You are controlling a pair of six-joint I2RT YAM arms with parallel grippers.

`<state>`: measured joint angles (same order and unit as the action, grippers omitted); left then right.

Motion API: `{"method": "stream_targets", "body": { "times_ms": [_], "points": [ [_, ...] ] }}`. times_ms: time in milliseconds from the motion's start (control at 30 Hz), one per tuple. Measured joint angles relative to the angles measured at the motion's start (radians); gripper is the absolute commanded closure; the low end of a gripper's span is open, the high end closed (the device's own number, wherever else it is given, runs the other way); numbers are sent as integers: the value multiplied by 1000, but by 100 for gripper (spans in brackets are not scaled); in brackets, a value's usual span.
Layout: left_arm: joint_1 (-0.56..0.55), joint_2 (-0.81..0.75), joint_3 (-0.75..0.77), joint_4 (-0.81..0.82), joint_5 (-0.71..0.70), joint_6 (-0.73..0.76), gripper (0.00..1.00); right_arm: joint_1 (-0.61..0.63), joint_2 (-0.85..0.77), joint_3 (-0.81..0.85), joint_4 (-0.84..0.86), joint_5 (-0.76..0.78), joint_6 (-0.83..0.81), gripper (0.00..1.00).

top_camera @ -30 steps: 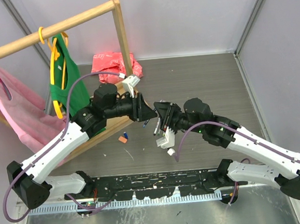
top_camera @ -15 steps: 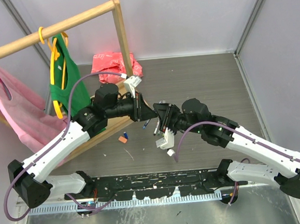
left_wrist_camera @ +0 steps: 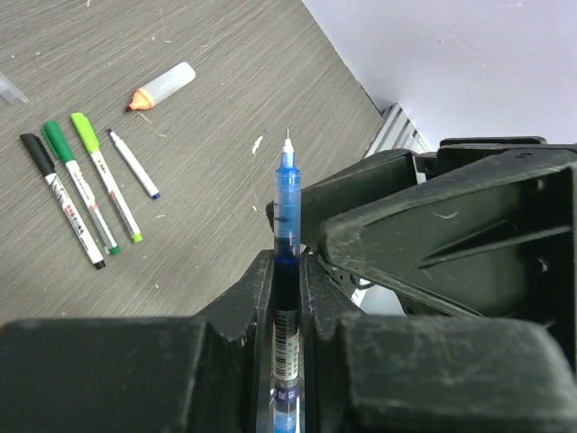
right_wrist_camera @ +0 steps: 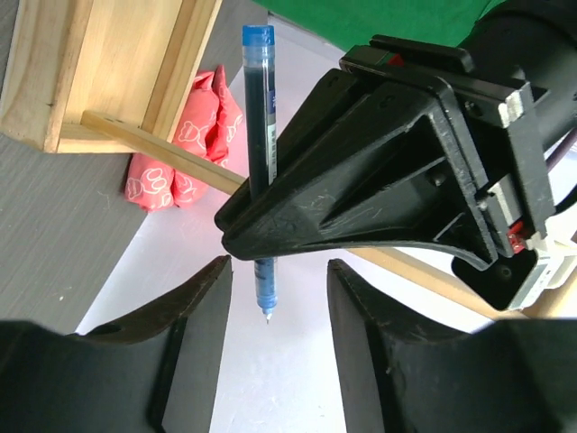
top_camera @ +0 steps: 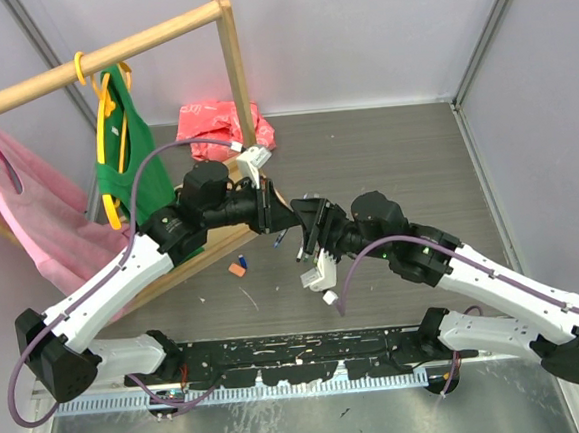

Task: Insert the pens into the pen caps
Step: Pick up the pen from the center of the board.

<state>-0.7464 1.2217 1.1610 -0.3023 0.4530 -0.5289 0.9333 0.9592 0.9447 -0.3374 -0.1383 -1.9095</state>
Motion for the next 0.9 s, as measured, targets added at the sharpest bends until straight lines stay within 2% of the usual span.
{"method": "stream_targets", "body": {
  "times_ms": [300, 533, 667, 900],
  "points": [
    [0, 0, 0, -12, -40, 6, 100, 1, -45, 0, 0, -21, 47, 38],
    [10, -1, 0, -14, -86, 15, 100, 1, -154, -72, 22, -57, 170, 37],
    [29, -5, 0, -14, -106, 22, 100, 1, -237, -153, 71, -90, 325, 37],
    [38, -27, 0, -34, -167, 41, 100, 1, -354, -334, 313, -105, 777, 37]
  ]
}}
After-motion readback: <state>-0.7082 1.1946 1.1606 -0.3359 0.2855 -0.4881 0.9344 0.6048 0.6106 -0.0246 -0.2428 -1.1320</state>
